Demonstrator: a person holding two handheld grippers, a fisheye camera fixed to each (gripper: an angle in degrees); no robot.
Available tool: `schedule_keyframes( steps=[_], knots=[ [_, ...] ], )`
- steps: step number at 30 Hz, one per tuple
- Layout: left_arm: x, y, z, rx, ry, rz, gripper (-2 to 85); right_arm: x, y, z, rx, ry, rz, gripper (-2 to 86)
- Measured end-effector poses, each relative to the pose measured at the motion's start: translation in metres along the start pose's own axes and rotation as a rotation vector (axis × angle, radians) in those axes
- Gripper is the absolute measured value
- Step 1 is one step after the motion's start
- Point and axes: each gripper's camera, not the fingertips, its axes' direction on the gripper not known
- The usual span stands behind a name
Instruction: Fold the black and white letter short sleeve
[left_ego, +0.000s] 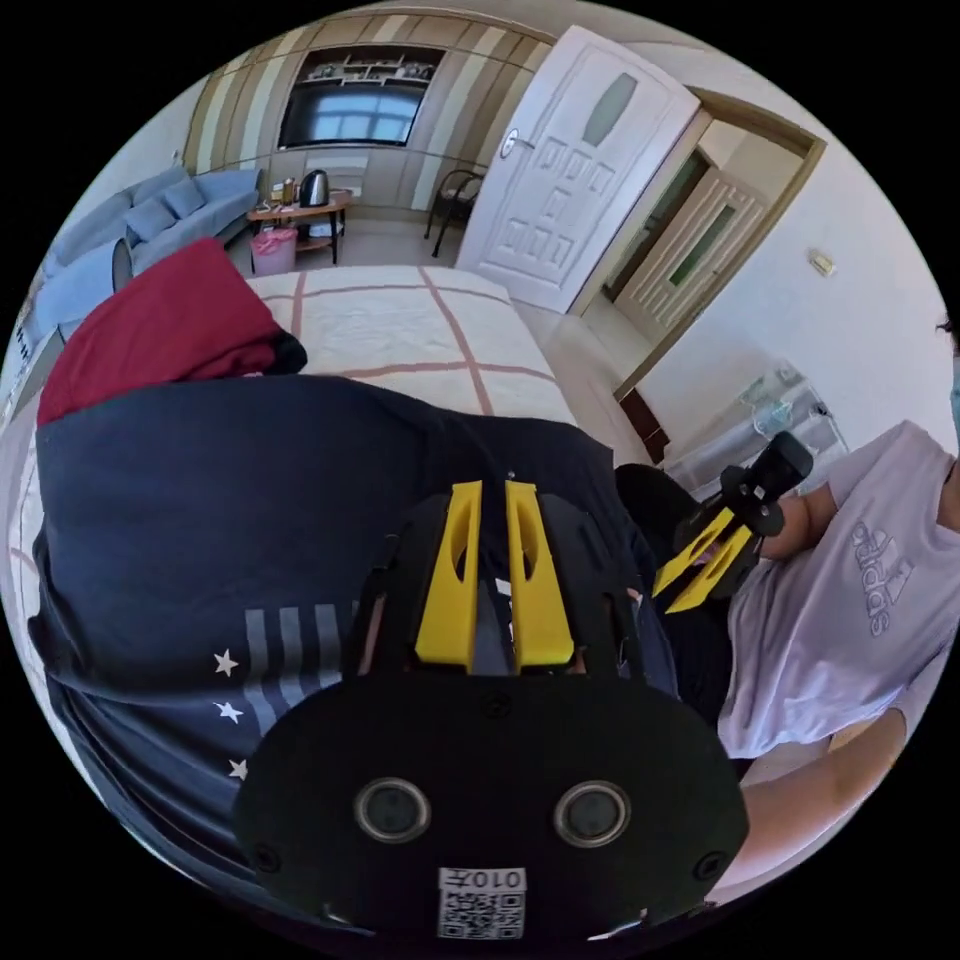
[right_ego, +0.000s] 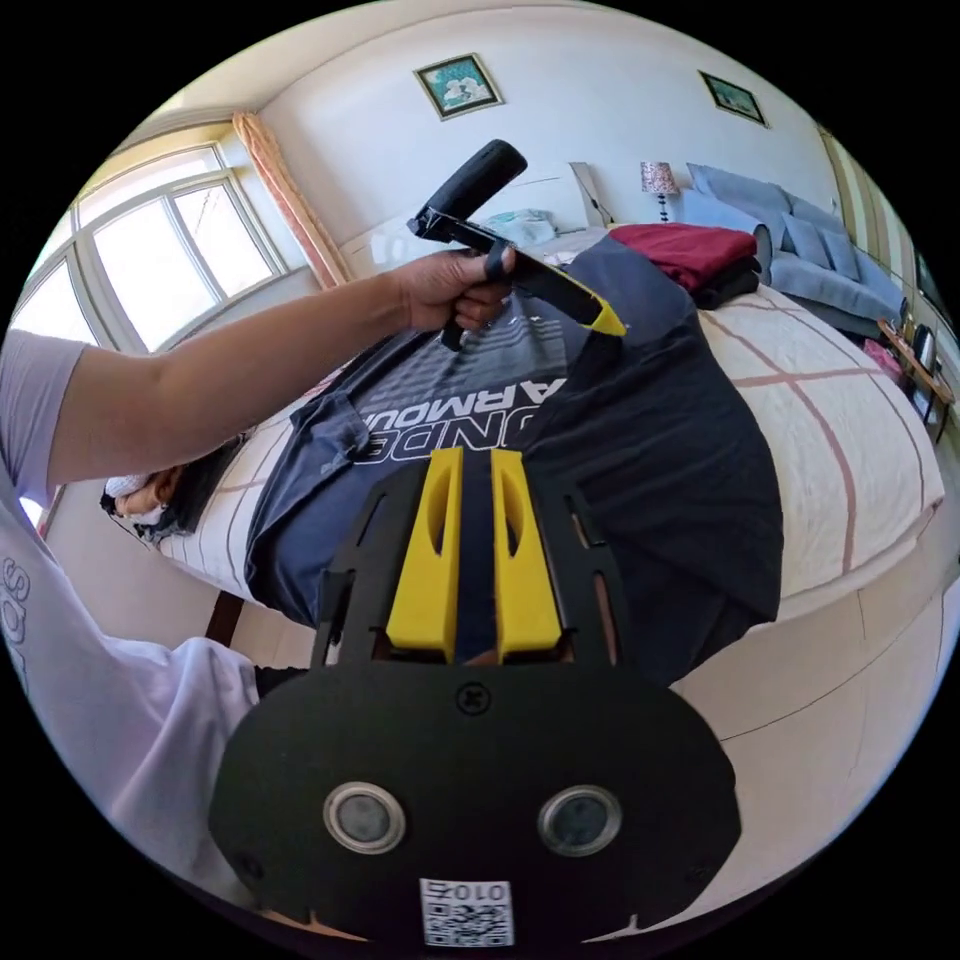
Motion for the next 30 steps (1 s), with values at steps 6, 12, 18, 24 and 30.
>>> schedule_keyframes(
  steps=[6, 12, 18, 24, 30],
  knots=[
    [-0.008, 0.030, 0.015, 0.030, -0.102, -0.330, 0.9, 0.014, -0.007, 0.034, -0.109, 0.094, 0.026, 5.6],
    [0.018, 0.074, -0.012, 0.220, -0.139, -0.423, 0.8, 0.019, -0.003, 0.020, -0.055, 0.027, 0.104, 4.5],
    [0.070, 0.052, 0.043, 0.020, -0.120, -0.263, 1.4, 0.018, -0.012, 0.038, -0.139, 0.126, 0.101, 5.5],
    [0.102, 0.106, 0.016, 0.272, -0.134, -0.415, 3.6, 0.028, -0.011, -0.041, 0.060, 0.251, 0.056, 6.7],
    [0.295, 0.205, 0.003, 0.087, -0.538, -0.057, 5.4, 0.024, 0.035, -0.052, -0.150, 0.071, -0.240, 7.4]
  ],
)
